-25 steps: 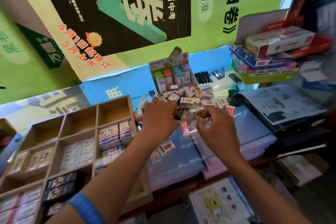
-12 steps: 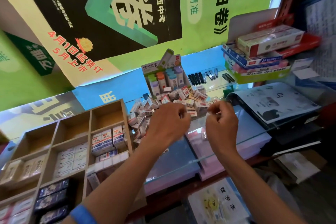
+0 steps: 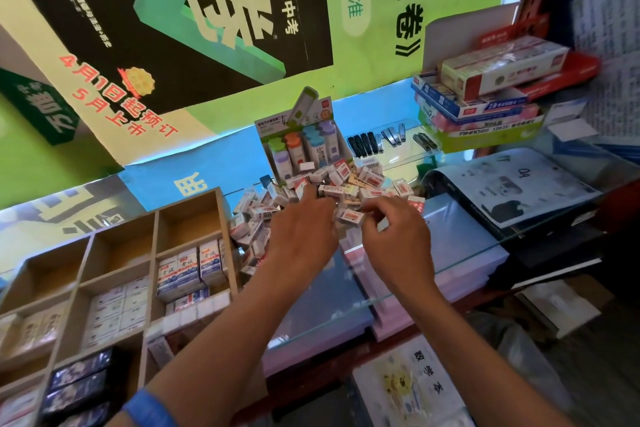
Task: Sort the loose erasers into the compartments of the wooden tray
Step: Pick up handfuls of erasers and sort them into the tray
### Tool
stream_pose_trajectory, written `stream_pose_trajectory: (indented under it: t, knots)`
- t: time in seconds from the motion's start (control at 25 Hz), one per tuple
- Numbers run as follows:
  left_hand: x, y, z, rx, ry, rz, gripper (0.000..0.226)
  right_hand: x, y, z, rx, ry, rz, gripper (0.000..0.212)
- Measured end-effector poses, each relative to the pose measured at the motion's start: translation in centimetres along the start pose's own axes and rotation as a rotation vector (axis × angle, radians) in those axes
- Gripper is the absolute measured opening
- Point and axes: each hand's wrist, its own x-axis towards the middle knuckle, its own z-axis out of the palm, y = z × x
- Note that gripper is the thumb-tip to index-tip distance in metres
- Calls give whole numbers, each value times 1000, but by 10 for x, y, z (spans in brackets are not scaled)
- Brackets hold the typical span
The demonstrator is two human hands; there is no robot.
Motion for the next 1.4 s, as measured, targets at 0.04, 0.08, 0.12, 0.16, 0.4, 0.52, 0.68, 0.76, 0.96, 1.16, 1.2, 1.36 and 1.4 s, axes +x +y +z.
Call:
stream_pose_trajectory:
  t: [0.04, 0.08, 0.12, 0.16, 0.4, 0.52, 0.68, 0.76, 0.96, 1.16, 1.2, 1.36, 1.4]
  knots:
    - [1, 3, 0, 39, -31, 7, 29, -1, 1, 1, -11, -5, -23, 18]
    - [2, 5, 1, 77, -47, 6, 29, -2, 1, 1, -28, -2, -55, 21]
    - [4, 8, 3, 110, -54, -1, 29, -3, 2, 1, -43, 3, -93, 23]
    - [5, 9, 4, 133, -57, -11, 27, -5, 3, 2, -56, 4, -123, 25]
    - [4, 2, 0, 64, -84, 82, 22, -4, -6, -2, -150, -122, -143, 39]
    - [0, -4, -1, -20, -66, 159, 25, 0, -8, -2, -230, -223, -123, 42]
    - [-3, 0, 2, -59, -6, 181, 27, 3, -7, 3, -332, -240, -91, 36]
    - [-4, -1, 5, -116, 2, 181, 27, 3, -6, 5, -358, -192, -72, 32]
    - [-1, -3, 9, -207, -82, 103, 39, 4, -2, 6, -359, -166, 0, 34]
    - [3, -8, -2, -1180, -41, -437, 20, 3, -5, 4, -320, -174, 25, 36]
    - [2, -11, -6, -1452, -75, -625, 18, 3, -4, 3, -326, -175, 20, 38]
    - [-9, -26, -15, -2085, -280, -882, 31, 4, -4, 1, -284, -133, -4, 24]
    - [-13, -27, -16, -2105, -292, -882, 31, 3, -5, 1, -280, -127, -10, 20]
